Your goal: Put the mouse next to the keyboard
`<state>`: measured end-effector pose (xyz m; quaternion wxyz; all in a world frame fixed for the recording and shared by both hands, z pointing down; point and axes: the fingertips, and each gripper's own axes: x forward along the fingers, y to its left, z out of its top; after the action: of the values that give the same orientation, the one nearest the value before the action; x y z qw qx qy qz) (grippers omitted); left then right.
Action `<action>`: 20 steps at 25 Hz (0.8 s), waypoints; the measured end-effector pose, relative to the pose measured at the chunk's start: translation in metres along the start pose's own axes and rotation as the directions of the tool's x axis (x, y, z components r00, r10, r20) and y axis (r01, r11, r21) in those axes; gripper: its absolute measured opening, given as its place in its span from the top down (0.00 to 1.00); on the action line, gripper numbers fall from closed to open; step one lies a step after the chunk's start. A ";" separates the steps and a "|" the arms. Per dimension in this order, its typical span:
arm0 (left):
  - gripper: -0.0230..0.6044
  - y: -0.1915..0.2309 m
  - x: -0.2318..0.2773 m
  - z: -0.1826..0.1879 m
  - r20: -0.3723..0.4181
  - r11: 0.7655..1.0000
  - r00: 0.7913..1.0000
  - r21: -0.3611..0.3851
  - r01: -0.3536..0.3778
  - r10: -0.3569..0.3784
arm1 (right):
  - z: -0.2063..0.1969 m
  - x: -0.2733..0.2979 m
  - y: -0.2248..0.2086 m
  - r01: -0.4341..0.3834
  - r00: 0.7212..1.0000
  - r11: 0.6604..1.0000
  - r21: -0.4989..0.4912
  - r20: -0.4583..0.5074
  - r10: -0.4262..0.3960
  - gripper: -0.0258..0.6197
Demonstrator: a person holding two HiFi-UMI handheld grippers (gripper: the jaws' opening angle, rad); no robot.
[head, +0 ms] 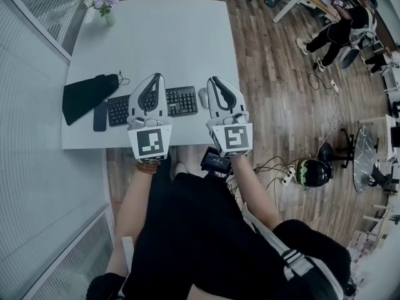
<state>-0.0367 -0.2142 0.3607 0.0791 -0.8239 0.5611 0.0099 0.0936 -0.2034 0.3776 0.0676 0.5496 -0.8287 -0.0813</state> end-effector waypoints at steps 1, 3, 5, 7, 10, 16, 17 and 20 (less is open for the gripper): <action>0.95 0.000 0.000 0.000 -0.001 1.000 1.000 0.000 -0.001 0.001 | 0.000 0.000 0.000 -0.001 1.000 1.000 0.001 -0.001 0.001 0.93; 0.95 0.000 0.000 -0.001 -0.004 1.000 1.000 0.004 -0.003 0.003 | -0.002 0.000 0.000 -0.002 1.000 1.000 0.001 -0.004 0.002 0.93; 0.95 0.000 0.001 -0.002 -0.005 1.000 1.000 0.006 -0.003 0.003 | -0.003 0.000 0.000 -0.004 1.000 1.000 0.000 -0.005 0.004 0.93; 0.95 0.000 0.001 -0.004 -0.007 1.000 1.000 0.004 -0.003 0.003 | -0.004 0.000 0.000 -0.003 1.000 1.000 0.001 -0.008 0.003 0.93; 0.95 -0.001 0.000 -0.006 -0.011 1.000 1.000 0.001 -0.003 0.003 | -0.005 0.000 0.000 -0.005 1.000 1.000 0.003 -0.010 0.005 0.93; 0.95 -0.001 0.001 -0.009 -0.023 1.000 1.000 0.001 -0.005 0.005 | -0.009 0.002 -0.002 -0.015 0.999 1.000 -0.010 -0.033 0.015 0.96; 0.95 -0.002 0.000 -0.010 -0.026 1.000 1.000 0.001 -0.006 0.006 | -0.010 0.002 -0.002 -0.017 0.999 1.000 -0.011 -0.035 0.016 0.96; 0.95 0.000 -0.001 -0.016 -0.035 1.000 0.999 0.000 -0.010 0.010 | -0.012 0.003 -0.002 -0.021 0.999 1.000 -0.011 -0.039 0.020 0.96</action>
<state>-0.0379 -0.2155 0.3761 0.0692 -0.8210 0.5667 -0.0043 0.0971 -0.2076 0.3892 0.0874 0.5421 -0.8324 -0.0745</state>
